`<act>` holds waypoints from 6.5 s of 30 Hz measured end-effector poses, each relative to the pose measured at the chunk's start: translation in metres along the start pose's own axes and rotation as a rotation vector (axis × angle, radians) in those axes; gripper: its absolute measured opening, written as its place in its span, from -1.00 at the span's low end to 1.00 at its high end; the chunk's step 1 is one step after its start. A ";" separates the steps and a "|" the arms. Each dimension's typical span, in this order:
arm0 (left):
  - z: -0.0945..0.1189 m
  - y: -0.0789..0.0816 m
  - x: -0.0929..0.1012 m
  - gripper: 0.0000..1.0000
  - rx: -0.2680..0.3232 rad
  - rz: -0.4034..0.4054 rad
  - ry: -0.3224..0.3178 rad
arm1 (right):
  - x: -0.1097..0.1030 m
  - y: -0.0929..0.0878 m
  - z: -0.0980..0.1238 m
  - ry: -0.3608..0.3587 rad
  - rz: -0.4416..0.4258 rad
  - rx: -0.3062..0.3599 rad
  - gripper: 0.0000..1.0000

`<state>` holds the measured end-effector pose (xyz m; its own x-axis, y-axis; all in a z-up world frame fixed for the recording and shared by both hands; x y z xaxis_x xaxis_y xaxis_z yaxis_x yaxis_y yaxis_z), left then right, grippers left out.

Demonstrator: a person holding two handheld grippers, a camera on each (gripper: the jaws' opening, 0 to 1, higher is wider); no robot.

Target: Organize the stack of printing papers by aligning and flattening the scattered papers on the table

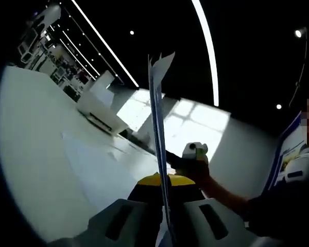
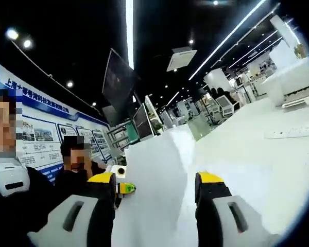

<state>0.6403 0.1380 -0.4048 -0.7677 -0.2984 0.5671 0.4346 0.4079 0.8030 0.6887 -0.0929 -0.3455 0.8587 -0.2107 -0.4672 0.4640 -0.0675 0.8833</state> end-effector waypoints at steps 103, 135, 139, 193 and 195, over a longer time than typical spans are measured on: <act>0.001 0.002 0.003 -0.88 0.011 0.022 -0.015 | 0.182 -0.027 -0.037 -0.752 0.173 -0.220 -1.00; -0.002 0.000 0.006 -0.88 0.011 0.020 -0.010 | 0.160 0.019 0.019 -0.695 0.076 -0.031 -1.00; -0.001 0.000 0.004 -0.88 0.011 0.018 -0.008 | 0.149 0.032 0.031 -0.693 0.090 0.003 -1.00; 0.001 0.001 0.000 -0.88 0.011 0.019 -0.005 | -0.037 0.176 0.084 -0.559 0.456 0.276 -1.00; 0.001 0.001 -0.001 -0.88 0.011 0.019 -0.005 | -0.045 0.182 0.087 -0.548 0.469 0.291 -1.00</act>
<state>0.6407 0.1398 -0.4043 -0.7619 -0.2865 0.5809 0.4436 0.4228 0.7903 0.7159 -0.1804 -0.1607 0.6861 -0.7272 -0.0226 -0.0619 -0.0894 0.9941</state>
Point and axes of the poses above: the point that each gripper's makers call its tool centre point, and the gripper's own axes: z roughly backward along the fingers, x roughly to its right, y roughly out of its top, the point moved 7 cm from there along z, roughly backward along the fingers, and after that the axes turned 5 degrees about -x, right-handed, at the moved point
